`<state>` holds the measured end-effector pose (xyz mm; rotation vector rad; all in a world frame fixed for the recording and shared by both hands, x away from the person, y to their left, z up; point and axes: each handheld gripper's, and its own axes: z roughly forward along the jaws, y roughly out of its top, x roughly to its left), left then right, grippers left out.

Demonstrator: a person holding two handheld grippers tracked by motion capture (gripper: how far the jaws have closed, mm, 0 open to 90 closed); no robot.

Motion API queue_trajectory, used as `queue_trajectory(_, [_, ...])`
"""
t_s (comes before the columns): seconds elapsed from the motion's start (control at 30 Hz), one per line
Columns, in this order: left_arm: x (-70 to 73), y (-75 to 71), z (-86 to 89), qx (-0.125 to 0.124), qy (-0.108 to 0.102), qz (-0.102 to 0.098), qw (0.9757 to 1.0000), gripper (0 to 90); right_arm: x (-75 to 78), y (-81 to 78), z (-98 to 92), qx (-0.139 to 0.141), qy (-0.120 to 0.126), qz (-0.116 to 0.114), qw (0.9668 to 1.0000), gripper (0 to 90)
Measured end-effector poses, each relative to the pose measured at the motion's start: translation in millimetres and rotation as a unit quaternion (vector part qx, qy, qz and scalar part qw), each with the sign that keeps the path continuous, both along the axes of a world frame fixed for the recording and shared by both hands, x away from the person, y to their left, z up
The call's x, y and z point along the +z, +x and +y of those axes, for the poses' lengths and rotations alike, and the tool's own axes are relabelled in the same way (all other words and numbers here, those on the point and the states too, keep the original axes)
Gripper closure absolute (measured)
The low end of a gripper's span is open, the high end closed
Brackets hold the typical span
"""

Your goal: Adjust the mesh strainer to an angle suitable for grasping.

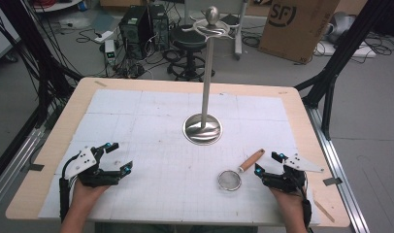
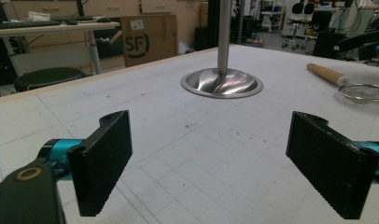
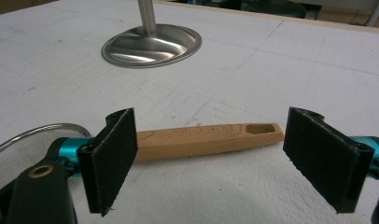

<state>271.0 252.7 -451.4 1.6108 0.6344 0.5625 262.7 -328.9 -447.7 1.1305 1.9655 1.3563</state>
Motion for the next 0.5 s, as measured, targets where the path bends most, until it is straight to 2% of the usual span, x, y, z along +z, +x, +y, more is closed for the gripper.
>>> queue_trajectory(0.07, [-0.2,0.5,0.3,0.001,-0.006,0.004,1.0000,14.9,-0.1,1.1,-0.2,0.000,0.000,0.003,1.0000,16.6])
queue_trajectory(0.5, [0.0,0.5,0.0,0.002,-0.001,0.001,1.0000,15.0,0.1,-0.2,2.8,-0.001,-0.013,-0.001,0.9999,17.1])
